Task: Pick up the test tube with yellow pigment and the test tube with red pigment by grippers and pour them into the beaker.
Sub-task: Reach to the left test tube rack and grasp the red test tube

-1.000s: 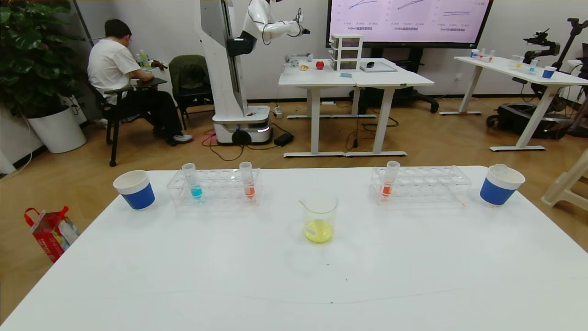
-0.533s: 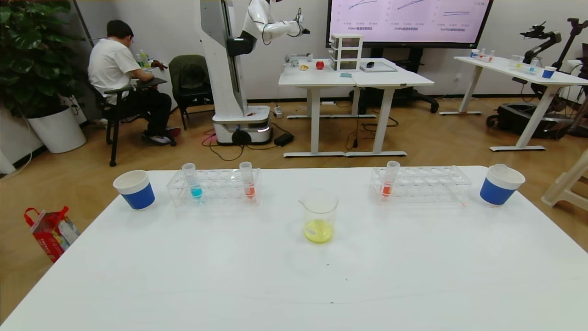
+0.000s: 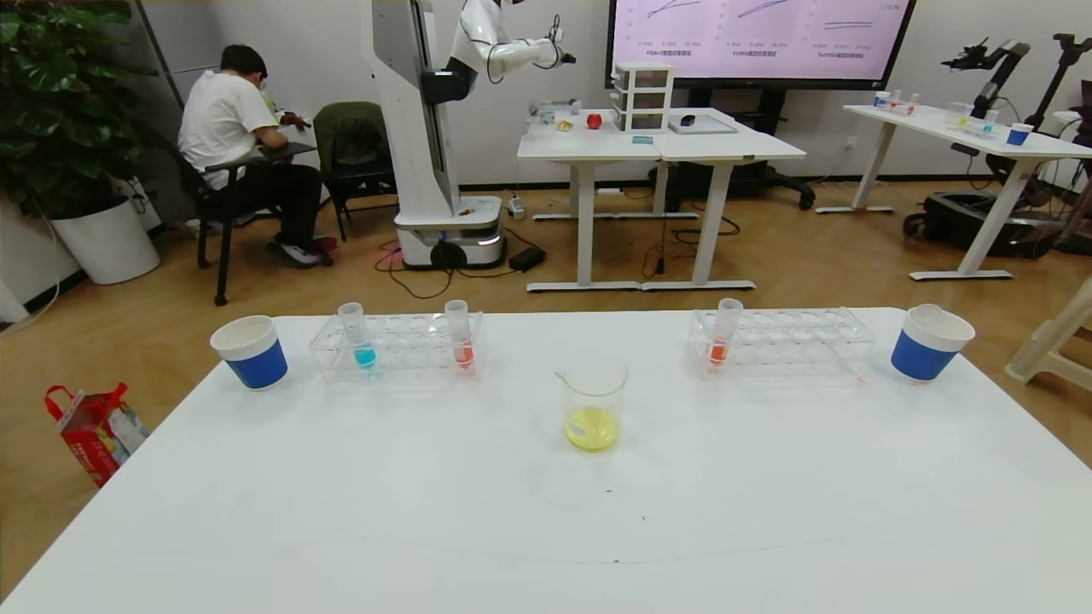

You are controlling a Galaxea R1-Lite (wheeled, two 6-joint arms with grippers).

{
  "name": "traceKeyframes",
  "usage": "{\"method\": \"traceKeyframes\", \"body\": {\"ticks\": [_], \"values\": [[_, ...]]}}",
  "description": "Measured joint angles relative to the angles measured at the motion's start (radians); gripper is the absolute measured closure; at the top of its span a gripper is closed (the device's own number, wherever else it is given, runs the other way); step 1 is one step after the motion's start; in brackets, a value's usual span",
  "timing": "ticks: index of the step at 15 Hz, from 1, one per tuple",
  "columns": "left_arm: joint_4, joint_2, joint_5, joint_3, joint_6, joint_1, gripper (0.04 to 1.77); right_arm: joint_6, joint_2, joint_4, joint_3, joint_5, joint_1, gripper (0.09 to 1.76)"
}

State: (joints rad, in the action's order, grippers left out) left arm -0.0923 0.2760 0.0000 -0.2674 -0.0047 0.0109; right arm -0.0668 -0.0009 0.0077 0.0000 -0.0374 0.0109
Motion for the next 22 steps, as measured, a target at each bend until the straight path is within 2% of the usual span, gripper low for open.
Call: {"method": "traceKeyframes", "body": {"ticks": [4, 8, 10, 14, 16, 19, 22], "values": [[-0.239, 0.361, -0.002, -0.136, 0.004, 0.006, 0.06, 0.000, 0.000, 0.000, 0.000, 0.000, 0.000, 0.11], [-0.505, 0.757, 0.016, -0.195, -0.008, 0.044, 0.06, 0.000, 0.000, 0.000, 0.000, 0.000, 0.000, 0.11], [-0.649, 0.945, 0.085, -0.210, -0.034, 0.104, 0.06, 0.000, 0.000, 0.000, 0.000, 0.000, 0.000, 0.11], [-1.005, 1.306, 0.291, -0.251, -0.062, 0.273, 0.06, 0.000, 0.000, 0.000, 0.000, 0.000, 0.000, 0.11], [-1.117, 1.461, 0.364, -0.278, -0.065, 0.356, 0.06, 0.000, 0.000, 0.000, 0.000, 0.000, 0.000, 0.11], [-1.229, 1.641, 0.430, -0.317, -0.067, 0.444, 0.06, 0.000, 0.000, 0.000, 0.000, 0.000, 0.000, 0.11], [-1.319, 1.777, 0.448, -0.338, -0.067, 0.482, 0.06, 0.000, 0.000, 0.000, 0.000, 0.000, 0.000, 0.11]]}}
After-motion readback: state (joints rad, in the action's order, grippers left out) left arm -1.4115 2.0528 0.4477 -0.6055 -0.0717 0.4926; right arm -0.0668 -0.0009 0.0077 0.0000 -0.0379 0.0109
